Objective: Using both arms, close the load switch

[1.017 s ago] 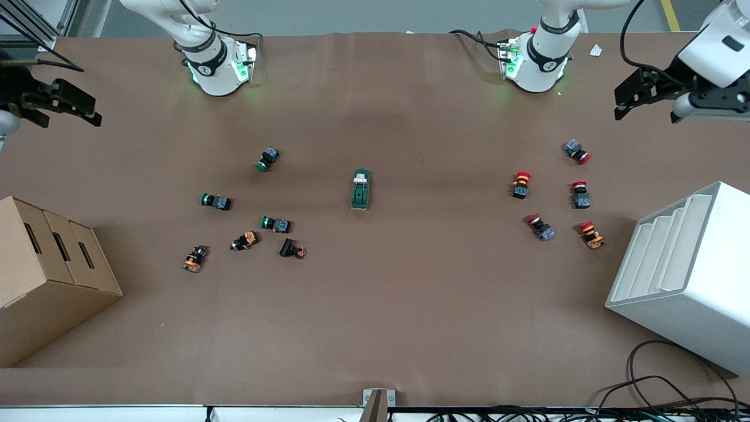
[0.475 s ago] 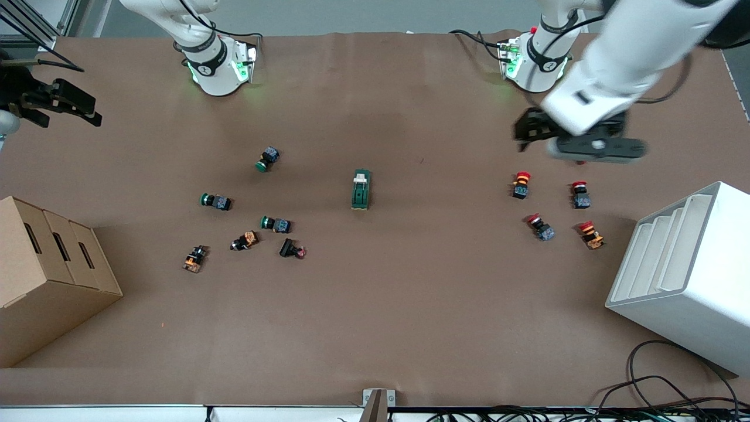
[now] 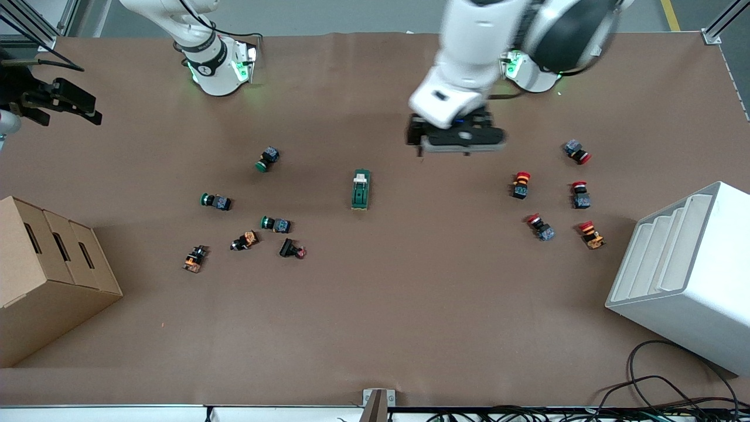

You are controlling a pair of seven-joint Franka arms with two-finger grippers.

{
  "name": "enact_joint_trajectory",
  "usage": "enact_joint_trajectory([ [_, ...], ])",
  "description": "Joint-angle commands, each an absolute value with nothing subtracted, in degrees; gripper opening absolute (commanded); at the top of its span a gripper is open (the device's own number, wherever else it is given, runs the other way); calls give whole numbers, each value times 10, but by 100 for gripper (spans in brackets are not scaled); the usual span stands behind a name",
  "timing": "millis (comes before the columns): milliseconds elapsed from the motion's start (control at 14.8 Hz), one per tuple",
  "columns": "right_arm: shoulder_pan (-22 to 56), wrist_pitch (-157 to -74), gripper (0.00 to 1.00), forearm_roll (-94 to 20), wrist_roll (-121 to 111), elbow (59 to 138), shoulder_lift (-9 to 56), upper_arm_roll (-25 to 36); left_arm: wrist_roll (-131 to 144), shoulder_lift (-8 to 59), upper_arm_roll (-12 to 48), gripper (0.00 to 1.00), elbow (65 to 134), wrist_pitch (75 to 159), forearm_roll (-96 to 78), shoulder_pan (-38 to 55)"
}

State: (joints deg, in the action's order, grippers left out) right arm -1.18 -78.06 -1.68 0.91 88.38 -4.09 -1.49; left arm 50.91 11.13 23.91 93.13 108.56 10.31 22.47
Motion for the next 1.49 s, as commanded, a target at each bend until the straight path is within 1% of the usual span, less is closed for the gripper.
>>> enact_joint_trajectory([
  [0, -11, -780, 100, -20, 6, 884, -29, -12, 624, 166, 238, 100, 929, 1120, 178, 292],
  [136, -11, -786, 100, -21, 6, 882, -15, -12, 730, 204, 238, 100, 928, 1126, 247, 343],
  [407, -11, -786, 100, -14, 4, 880, 39, -12, 943, 292, 238, 100, 928, 1184, 380, 414],
  [542, -10, -787, 100, -15, 5, 880, 46, -12, 1041, 333, 238, 100, 929, 1215, 457, 440],
  [678, -5, -789, 100, -17, 13, 882, 47, -13, 1098, 364, 239, 100, 934, 1228, 525, 454],
  [814, 0, -806, 100, -18, 37, 887, 47, -14, 1109, 372, 239, 99, 962, 1229, 577, 471],
  [1017, 14, -810, 100, -32, 103, 887, 52, -15, 1171, 374, 239, 99, 1009, 1231, 672, 471],
  [1220, 47, -819, 100, -44, 194, 888, 64, -15, 1271, 402, 239, 99, 1015, 1240, 767, 479],
  [1424, 82, -826, 100, -48, 232, 888, 87, -15, 1347, 417, 238, 99, 1033, 1239, 864, 480],
])
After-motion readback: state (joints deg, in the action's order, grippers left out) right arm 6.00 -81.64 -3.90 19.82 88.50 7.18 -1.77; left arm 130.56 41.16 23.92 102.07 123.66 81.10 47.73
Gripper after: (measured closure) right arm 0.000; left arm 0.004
